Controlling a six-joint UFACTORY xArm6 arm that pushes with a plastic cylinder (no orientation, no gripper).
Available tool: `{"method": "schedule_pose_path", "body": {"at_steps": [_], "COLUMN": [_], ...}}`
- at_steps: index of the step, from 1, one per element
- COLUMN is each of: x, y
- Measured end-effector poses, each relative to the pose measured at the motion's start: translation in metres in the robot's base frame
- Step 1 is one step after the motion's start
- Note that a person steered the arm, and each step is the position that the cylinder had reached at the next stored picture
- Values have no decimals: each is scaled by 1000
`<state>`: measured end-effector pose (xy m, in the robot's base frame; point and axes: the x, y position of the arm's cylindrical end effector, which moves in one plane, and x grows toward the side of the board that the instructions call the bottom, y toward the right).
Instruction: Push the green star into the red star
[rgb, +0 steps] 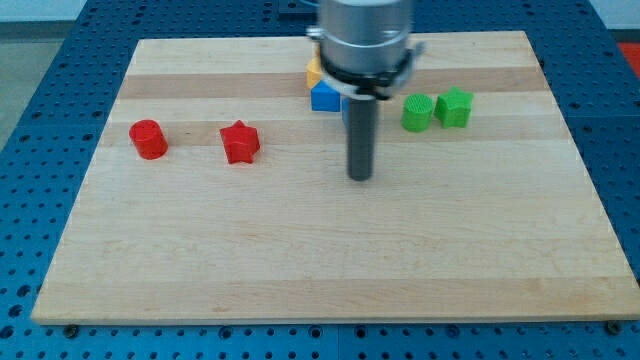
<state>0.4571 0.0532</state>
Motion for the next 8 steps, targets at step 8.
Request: {"method": "schedule_pose_path", "body": {"at_steps": [8], "x": [-124], "y": [112]}}
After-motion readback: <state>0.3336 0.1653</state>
